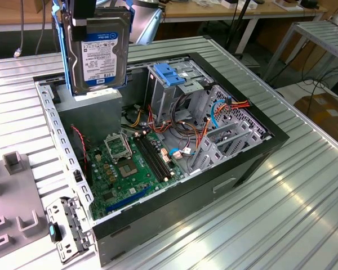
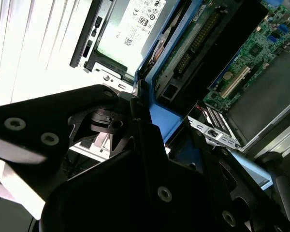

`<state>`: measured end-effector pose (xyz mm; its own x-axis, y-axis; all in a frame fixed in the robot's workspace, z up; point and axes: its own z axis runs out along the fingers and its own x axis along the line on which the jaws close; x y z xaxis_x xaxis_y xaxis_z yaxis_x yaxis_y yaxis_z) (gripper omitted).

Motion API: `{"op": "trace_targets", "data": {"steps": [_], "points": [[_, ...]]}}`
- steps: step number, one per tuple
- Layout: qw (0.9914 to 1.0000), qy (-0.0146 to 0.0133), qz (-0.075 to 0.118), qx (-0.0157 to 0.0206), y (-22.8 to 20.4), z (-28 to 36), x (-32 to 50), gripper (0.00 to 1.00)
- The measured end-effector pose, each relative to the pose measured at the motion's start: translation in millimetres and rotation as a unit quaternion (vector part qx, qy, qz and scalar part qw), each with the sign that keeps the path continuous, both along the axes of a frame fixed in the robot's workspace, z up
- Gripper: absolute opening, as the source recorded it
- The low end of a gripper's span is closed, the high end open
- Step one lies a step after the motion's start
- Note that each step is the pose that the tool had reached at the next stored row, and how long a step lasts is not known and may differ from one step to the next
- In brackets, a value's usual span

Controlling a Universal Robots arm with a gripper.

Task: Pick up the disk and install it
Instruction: 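Insert the disk into the insertion slot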

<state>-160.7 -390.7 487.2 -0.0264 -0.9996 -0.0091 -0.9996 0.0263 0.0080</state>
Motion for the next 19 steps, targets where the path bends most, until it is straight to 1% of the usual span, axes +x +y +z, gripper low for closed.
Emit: {"op": "trace_targets", "data": {"steps": [3,9,19], "points": [[1.00000,0.0000,0.000,-0.0001,-0.5,0.0,0.0,0.37],[1.00000,0.0000,0.000,0.0000,-3.1,0.0,0.0,0.37],[1.00000,0.0000,0.000,-0.0001,-4.9,0.0,0.1,0.37]]}}
